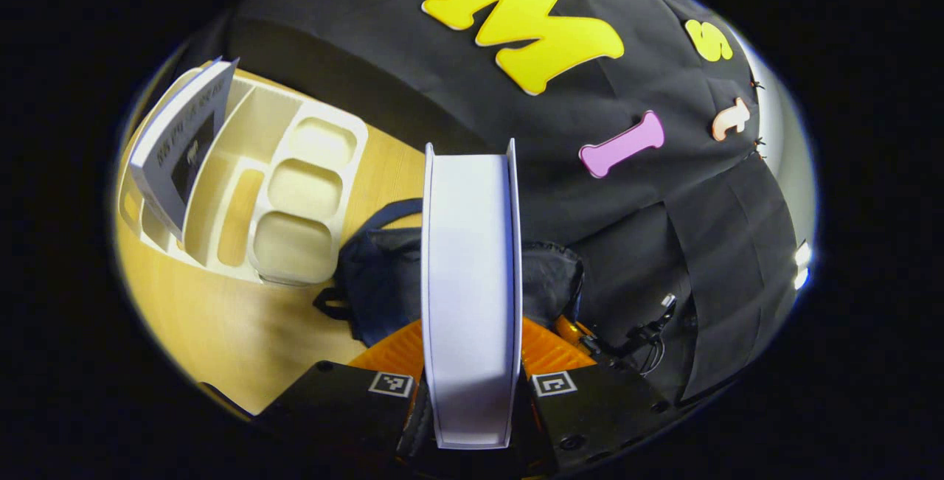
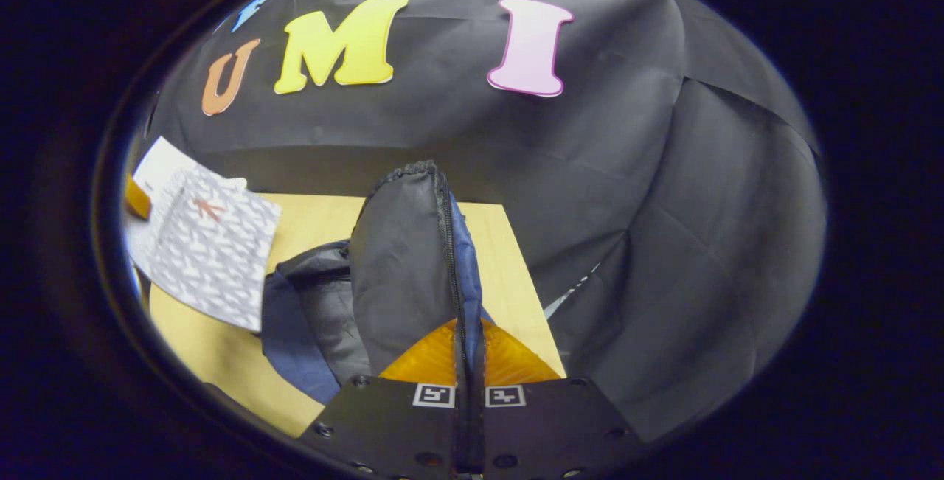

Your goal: Open the schoolbag, grab two books from the bookshelf and put them into the schoolbag.

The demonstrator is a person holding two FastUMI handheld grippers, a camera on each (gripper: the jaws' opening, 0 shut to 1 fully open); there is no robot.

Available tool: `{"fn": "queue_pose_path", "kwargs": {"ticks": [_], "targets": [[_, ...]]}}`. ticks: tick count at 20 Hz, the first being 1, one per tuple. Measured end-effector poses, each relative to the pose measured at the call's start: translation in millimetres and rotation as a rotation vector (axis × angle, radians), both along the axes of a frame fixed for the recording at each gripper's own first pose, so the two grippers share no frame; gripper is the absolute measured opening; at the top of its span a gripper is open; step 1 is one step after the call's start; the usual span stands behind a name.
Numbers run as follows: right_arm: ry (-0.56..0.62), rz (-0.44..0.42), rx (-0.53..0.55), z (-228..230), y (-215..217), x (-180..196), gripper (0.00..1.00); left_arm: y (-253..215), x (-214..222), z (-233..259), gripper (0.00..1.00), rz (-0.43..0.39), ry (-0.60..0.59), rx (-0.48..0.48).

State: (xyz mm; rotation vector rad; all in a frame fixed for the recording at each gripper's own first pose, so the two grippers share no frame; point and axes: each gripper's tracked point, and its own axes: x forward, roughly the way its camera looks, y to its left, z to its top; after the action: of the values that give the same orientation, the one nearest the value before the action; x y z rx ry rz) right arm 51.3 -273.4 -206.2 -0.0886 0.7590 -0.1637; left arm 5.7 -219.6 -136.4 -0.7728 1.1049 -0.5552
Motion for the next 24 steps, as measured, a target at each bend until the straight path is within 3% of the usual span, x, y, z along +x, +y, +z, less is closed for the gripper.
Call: {"fn": "queue_pose_path", "kwargs": {"ticks": [4, 9, 12, 24], "targets": [[0.005, 0.004, -0.004, -1, -1, 0, 0.00, -37, -5, -57, 0.45, 0.007, 0.091, 0.044], [0.012, 0.010, -0.004, -1, -2, 1, 0.00, -76, -4, -102, 0.45, -0.020, 0.080, 0.065], [0.019, 0.014, -0.019, 1, -4, 3, 0.00, -105, -4, -103, 0.45, -0.013, 0.088, -0.059], [0.005, 0.044, -0.057, 16, -2, 13, 0.00, -159, 3, -154, 0.44, -0.022, 0.118, -0.219]]}}
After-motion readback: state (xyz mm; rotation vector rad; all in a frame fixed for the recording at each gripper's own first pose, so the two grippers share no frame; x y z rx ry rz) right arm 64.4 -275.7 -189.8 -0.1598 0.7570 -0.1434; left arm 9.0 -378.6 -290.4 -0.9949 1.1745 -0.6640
